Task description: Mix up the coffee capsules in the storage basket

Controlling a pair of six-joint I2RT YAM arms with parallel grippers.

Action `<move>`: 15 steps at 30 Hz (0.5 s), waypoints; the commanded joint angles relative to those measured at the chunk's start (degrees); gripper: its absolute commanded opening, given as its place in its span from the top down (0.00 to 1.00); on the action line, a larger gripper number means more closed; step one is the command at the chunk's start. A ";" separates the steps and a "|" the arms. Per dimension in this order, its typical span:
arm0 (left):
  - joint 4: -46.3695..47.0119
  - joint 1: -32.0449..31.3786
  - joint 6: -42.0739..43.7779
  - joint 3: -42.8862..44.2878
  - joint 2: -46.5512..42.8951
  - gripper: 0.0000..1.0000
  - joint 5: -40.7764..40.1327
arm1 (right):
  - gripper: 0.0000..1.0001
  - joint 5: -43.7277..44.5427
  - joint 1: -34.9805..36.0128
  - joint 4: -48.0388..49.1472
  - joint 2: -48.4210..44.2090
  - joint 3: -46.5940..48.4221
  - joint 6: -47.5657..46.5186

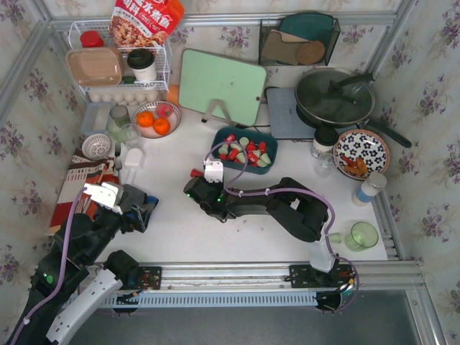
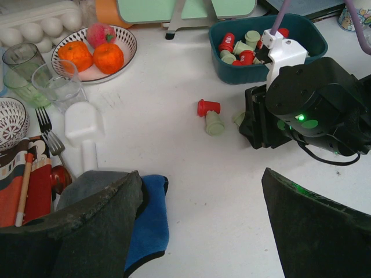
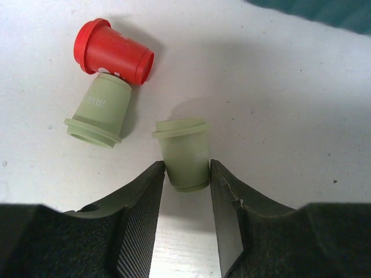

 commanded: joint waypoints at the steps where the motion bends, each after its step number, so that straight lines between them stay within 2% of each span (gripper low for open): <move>1: 2.07 0.04 0.35 -0.09 -0.18 0.13 0.40 | 0.57 0.66 -0.51 2.91 -0.56 -0.26 -3.75; 7: 2.25 0.04 0.39 -0.11 -0.04 0.13 0.46 | 0.78 -2.04 -0.88 4.99 -1.66 -0.77 -7.10; 15: 2.32 0.04 0.34 -0.18 0.14 0.13 0.58 | 0.79 -0.31 -2.48 5.39 -8.26 -0.91 -12.64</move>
